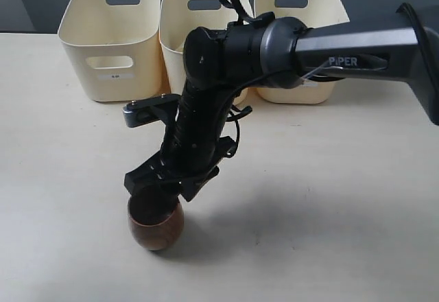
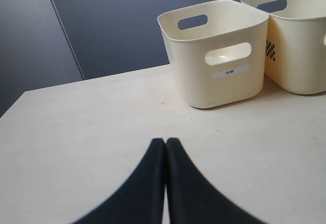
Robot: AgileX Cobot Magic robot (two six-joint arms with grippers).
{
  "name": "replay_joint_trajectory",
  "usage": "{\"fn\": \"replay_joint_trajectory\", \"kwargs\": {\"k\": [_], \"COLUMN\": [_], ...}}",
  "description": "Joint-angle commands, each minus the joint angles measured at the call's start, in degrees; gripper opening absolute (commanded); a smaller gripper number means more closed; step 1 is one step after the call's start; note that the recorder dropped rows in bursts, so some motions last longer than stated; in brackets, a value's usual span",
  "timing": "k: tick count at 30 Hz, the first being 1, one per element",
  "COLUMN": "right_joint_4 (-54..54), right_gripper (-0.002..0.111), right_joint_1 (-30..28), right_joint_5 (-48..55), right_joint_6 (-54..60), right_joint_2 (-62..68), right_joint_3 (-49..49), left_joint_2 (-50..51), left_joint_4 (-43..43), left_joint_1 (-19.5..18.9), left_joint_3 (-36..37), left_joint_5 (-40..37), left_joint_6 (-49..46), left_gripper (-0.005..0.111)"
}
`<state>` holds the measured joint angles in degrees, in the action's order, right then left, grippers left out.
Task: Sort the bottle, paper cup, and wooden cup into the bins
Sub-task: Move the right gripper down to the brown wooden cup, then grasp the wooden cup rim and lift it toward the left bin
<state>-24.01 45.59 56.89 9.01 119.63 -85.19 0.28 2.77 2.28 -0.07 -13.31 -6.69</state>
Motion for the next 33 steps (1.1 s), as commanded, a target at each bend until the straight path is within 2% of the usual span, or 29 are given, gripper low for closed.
{"fn": "replay_joint_trajectory", "kwargs": {"k": [1, 2, 3, 4, 20, 29, 33], "right_joint_4": [-0.1, -0.1, -0.1, 0.0, 1.7, 1.7, 2.1], "right_gripper": [0.035, 0.024, 0.009, 0.000, 0.000, 0.000, 0.000], "right_joint_1": [0.1, 0.1, 0.1, 0.1, 0.0, 0.0, -0.5], "right_joint_5": [-0.3, -0.3, -0.3, -0.3, -9.2, -16.4, -23.3], "right_joint_6": [0.0, 0.0, 0.0, 0.0, 0.2, 0.0, -1.8], "right_joint_2": [0.0, 0.0, 0.0, 0.0, -2.4, -3.4, -3.4], "right_joint_3": [-0.1, -0.1, -0.1, -0.1, -1.7, -12.2, -19.1], "left_joint_2": [-0.3, -0.3, -0.3, -0.3, -0.3, -0.3, -0.3], "left_joint_4": [-0.3, -0.3, -0.3, -0.3, -0.3, -0.3, -0.3], "left_joint_1": [0.2, 0.2, 0.2, 0.2, 0.2, 0.2, 0.2], "left_joint_3": [0.1, 0.1, 0.1, 0.1, 0.1, 0.1, 0.1], "left_joint_5": [0.0, 0.0, 0.0, 0.0, 0.0, 0.0, 0.0], "left_joint_6": [0.1, 0.1, 0.1, 0.1, 0.1, 0.1, 0.1], "left_gripper": [0.000, 0.000, 0.000, 0.000, 0.000, 0.000, 0.000]}}
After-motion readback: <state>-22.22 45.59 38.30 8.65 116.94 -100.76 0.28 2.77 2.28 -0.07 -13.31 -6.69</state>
